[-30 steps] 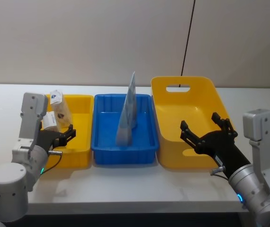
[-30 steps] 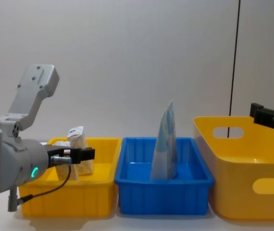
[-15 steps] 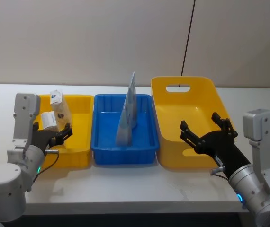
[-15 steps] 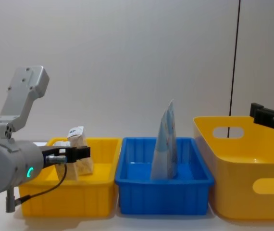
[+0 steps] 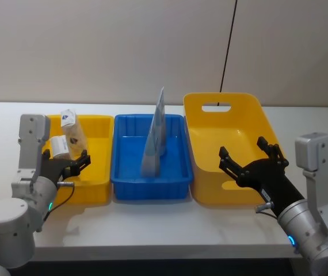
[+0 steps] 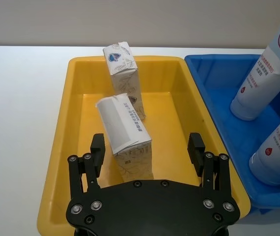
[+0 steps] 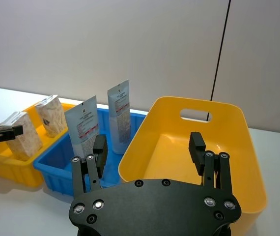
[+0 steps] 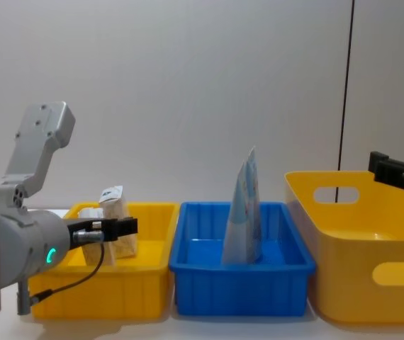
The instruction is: Bimanual collaborative sorting of washing and personal care products
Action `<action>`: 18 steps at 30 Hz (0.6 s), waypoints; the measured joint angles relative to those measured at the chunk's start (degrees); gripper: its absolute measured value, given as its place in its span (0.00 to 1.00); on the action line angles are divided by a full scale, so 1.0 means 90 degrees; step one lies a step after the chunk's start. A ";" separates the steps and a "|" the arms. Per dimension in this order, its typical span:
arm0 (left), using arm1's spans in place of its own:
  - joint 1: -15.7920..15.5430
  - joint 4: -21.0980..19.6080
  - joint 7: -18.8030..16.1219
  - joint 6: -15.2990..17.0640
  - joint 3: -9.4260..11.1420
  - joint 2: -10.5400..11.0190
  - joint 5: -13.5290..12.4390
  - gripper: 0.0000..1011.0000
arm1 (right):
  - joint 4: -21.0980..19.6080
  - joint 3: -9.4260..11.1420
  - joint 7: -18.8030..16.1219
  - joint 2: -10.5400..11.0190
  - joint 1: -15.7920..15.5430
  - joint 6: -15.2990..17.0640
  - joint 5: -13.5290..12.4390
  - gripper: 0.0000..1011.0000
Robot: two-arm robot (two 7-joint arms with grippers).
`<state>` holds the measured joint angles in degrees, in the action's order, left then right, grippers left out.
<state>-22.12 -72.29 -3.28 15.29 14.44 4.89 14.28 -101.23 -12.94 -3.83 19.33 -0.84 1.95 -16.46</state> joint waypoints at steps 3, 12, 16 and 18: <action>-0.0036 0.0081 0.0024 -0.0031 -0.0019 -0.0036 0.0009 0.99 | 0.0000 0.0000 0.0000 0.0000 0.0000 0.0000 0.0000 0.99; -0.0112 0.0241 0.0057 -0.0146 -0.0102 -0.0126 0.0028 0.99 | 0.0000 0.0000 0.0000 0.0000 0.0000 0.0000 0.0000 0.99; -0.0137 0.0296 0.0059 -0.0191 -0.0143 -0.0153 0.0030 0.99 | 0.0000 0.0000 0.0000 0.0000 0.0000 0.0000 0.0000 0.99; -0.0154 0.0335 0.0060 -0.0215 -0.0166 -0.0168 0.0030 0.99 | 0.0000 0.0000 0.0000 0.0000 0.0000 0.0000 0.0000 0.99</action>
<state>-23.51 -69.27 -2.74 13.35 12.94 3.38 14.55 -101.23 -12.94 -3.83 19.33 -0.84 1.95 -16.46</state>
